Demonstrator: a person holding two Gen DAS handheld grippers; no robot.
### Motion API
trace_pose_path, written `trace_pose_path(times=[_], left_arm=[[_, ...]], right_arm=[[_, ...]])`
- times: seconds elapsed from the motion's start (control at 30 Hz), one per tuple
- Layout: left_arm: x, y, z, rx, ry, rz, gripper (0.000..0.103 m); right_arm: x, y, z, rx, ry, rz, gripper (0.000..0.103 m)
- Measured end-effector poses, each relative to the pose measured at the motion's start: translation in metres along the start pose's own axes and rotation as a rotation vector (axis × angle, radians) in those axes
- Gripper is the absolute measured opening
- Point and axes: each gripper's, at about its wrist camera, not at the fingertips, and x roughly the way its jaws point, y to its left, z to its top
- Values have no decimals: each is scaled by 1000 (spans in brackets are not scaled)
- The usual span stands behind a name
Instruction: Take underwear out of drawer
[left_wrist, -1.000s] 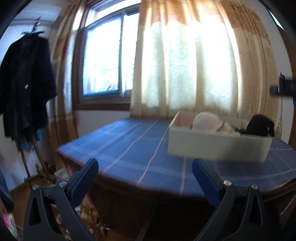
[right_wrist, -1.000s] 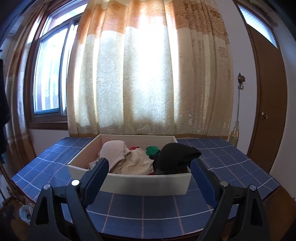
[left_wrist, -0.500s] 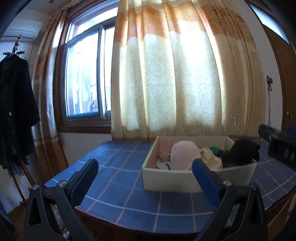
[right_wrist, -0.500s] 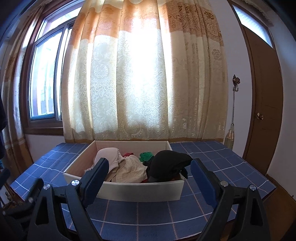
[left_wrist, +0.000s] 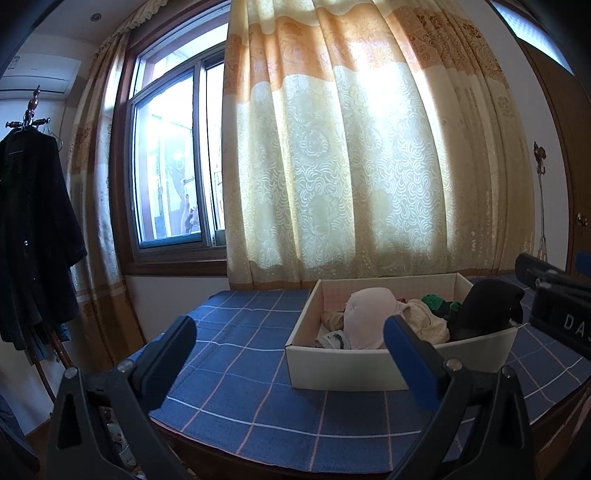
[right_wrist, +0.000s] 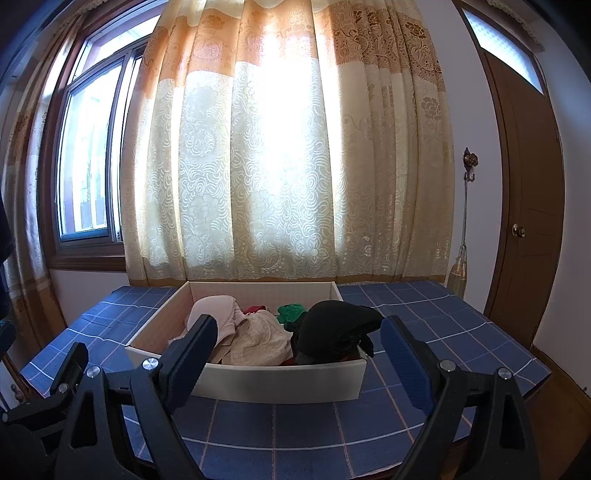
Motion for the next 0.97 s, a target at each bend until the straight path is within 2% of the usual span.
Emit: trace_pose_path(times=[0.2,0.57,0.8,0.97], left_arm=[[7,-2,-1,-8,30,-16,103],[8,-9,-1,12,7,-19,103],[12,-6,-2,-17,32,-58,103],[12,-9,-3,-3,35,-52,103]], right_arm=[[7,0,1,-3,8,5,92],[12,-2,1,1,13,1,92],[15,-1,0,1,21,1,92],[14,0,0,-2,21,3,92]])
